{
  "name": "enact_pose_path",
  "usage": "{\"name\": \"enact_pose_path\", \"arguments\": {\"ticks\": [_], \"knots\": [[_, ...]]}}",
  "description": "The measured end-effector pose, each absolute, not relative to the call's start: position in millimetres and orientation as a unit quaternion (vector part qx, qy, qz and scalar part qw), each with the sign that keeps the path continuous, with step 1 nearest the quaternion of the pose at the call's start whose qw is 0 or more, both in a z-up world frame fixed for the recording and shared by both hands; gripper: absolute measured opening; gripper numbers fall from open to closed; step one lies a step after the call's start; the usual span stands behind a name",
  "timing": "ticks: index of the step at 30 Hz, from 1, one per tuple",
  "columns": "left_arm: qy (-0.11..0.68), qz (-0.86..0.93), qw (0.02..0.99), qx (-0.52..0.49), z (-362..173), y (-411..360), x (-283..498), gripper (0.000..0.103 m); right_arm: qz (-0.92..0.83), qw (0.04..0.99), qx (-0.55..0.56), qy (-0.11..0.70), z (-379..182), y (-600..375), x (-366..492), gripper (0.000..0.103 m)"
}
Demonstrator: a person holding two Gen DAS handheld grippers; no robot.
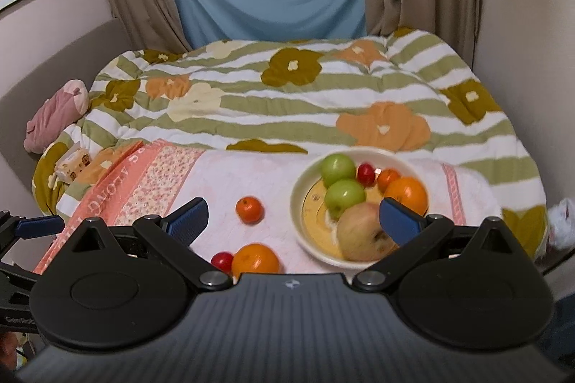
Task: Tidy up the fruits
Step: 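Move both tools back toward the kiwi and orange on the cloth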
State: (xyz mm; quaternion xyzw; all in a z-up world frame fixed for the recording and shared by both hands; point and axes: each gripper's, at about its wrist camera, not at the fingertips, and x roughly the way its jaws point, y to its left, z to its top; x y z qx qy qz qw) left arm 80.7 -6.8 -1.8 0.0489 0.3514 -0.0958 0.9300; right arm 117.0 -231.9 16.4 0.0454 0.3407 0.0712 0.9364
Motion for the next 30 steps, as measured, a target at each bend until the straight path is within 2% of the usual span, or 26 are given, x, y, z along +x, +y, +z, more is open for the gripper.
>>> {"name": "enact_pose_path", "arguments": {"ticks": [10, 16, 22, 30], "knots": [[0.363, -0.148, 0.915, 0.094, -49, 26, 104, 0.099, 0.035, 0.926, 0.071, 0.370, -34, -194, 116, 0.103], [0.343, -0.196, 0.909, 0.132, -78, 36, 123, 0.099, 0.004, 0.923, 0.052, 0.381, -66, -170, 123, 0.103], [0.358, -0.249, 0.887, 0.155, -105, 37, 145, 0.098, -0.013, 0.918, 0.053, 0.394, -97, -159, 132, 0.103], [0.371, -0.282, 0.871, 0.155, -129, 36, 168, 0.089, -0.033, 0.914, 0.057, 0.399, -118, -156, 139, 0.103]]}}
